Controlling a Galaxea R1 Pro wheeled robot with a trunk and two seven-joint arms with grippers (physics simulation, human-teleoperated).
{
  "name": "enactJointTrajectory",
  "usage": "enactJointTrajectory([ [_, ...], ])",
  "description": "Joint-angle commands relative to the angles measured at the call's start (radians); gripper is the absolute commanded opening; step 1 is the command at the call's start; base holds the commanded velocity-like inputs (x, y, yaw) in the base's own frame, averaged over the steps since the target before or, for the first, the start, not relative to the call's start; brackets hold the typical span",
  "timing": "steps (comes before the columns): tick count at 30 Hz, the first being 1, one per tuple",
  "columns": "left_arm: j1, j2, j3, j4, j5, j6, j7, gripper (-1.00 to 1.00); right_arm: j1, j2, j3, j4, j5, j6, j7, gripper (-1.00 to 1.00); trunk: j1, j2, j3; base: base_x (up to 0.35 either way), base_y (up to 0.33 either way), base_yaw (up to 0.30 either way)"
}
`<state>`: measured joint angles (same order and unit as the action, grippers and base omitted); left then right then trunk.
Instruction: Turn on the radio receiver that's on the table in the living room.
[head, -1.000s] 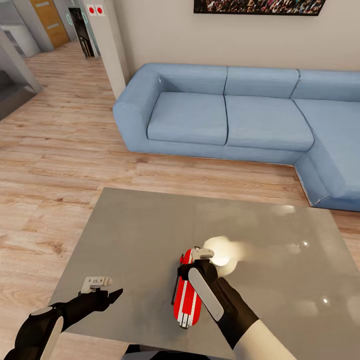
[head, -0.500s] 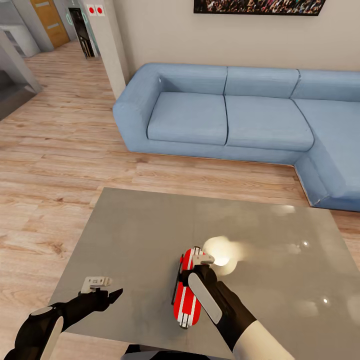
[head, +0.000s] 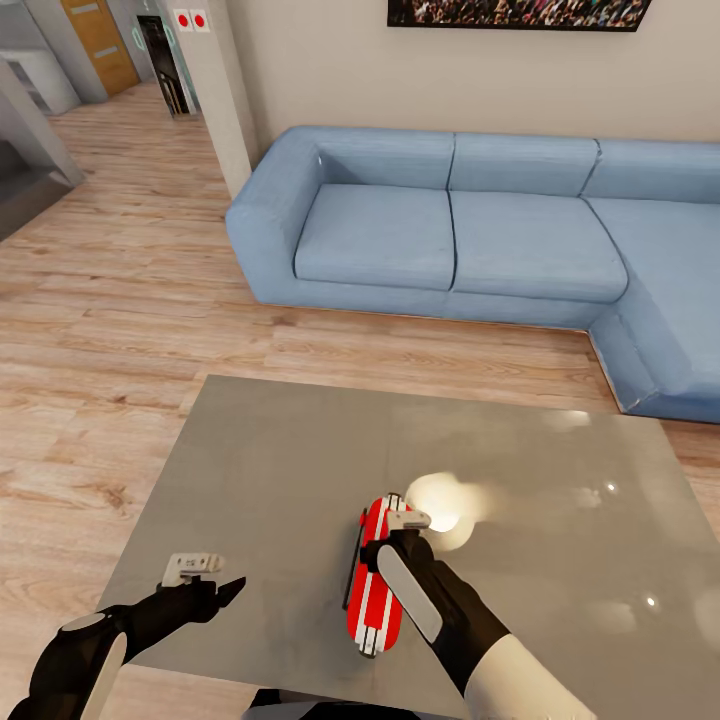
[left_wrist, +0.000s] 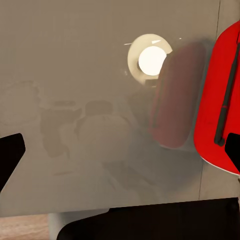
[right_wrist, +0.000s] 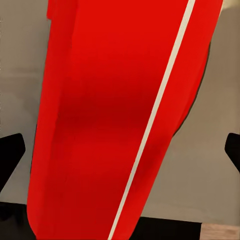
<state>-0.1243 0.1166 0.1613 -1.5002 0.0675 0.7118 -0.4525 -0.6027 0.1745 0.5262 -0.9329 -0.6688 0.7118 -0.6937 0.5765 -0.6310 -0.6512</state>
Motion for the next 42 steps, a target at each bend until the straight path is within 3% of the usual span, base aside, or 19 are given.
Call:
enactJointTrajectory([
  [1,0.0,0.0,0.0,0.0,0.0,0.0,0.0,1.0,-0.002,0.0,0.0,0.004,0.0,-0.002,0.004,1.0,0.0,0.0,0.0,0.0,0.0,0.0],
  [20,0.0,0.0,0.0,0.0,0.0,0.0,0.0,1.0,-0.008,0.0,0.0,0.038,0.002,-0.01,0.068,1.0,0.0,0.0,0.0,0.0,0.0,0.0],
  [36,0.0,0.0,0.0,0.0,0.0,0.0,0.0,1.0,-0.008,0.0,0.002,0.041,0.002,-0.027,0.072,1.0,0.0,0.0,0.0,0.0,0.0,0.0],
  [42,0.0,0.0,0.0,0.0,0.0,0.0,0.0,1.0,-0.008,0.0,0.003,0.082,0.004,-0.054,0.076,1.0,0.0,0.0,0.0,0.0,0.0,0.0],
])
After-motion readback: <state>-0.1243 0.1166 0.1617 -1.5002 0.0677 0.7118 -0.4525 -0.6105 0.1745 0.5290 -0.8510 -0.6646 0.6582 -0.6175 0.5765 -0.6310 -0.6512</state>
